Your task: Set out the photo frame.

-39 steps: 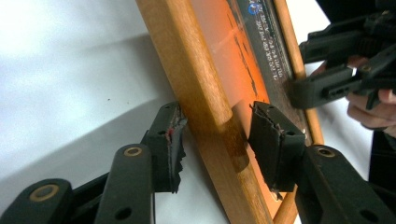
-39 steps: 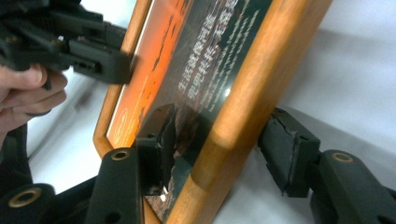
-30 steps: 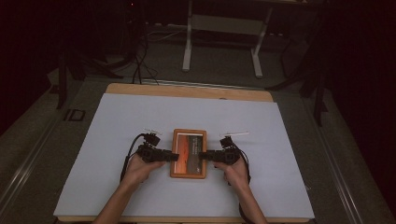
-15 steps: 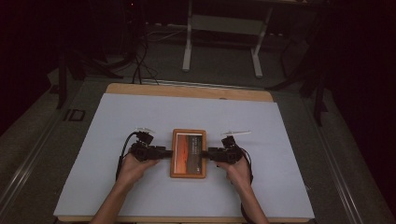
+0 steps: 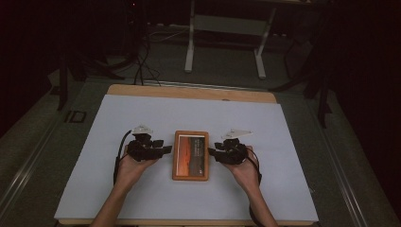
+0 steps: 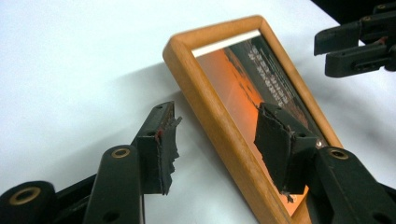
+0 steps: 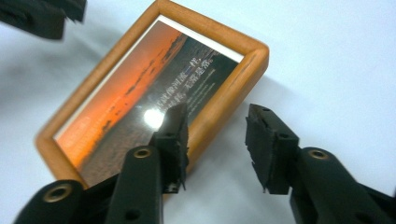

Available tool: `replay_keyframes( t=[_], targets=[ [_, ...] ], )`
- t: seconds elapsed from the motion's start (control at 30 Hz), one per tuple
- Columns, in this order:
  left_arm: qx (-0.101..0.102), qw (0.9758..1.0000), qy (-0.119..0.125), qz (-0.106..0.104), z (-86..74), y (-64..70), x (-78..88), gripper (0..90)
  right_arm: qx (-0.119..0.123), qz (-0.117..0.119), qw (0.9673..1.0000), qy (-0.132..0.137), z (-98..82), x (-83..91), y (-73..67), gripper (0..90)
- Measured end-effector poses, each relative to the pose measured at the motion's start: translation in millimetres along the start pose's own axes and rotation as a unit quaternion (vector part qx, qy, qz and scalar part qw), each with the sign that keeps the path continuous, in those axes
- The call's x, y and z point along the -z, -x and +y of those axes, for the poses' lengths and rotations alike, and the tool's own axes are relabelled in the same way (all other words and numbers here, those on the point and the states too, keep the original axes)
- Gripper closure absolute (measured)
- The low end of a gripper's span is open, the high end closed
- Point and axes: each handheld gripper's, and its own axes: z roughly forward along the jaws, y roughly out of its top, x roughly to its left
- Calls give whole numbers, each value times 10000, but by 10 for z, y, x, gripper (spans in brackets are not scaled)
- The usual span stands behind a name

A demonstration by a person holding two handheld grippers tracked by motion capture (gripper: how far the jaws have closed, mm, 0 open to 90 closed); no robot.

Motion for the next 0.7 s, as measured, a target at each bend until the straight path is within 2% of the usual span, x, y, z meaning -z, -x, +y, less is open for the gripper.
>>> replay_keyframes(
  t=[0.1, 0.37, 0.53, 0.7],
  targets=[
    [17, 10000, 55, 50, 1, -10, 13, 484, 247, -175, 9995, 76, 41, 0, -20, 678],
    [7, 9999, 94, 106, 8, -6, 34, 485, 222, -281, 9990, 258, 146, -93, 15, 884],
    [-58, 9998, 128, 111, 30, 28, 56, 488, 274, -324, 9987, 299, 227, -192, -1, 896],
    [-110, 9997, 167, 118, 52, 65, 79, 487, 396, -369, 9983, 212, 292, -296, -24, 896]
  ],
)
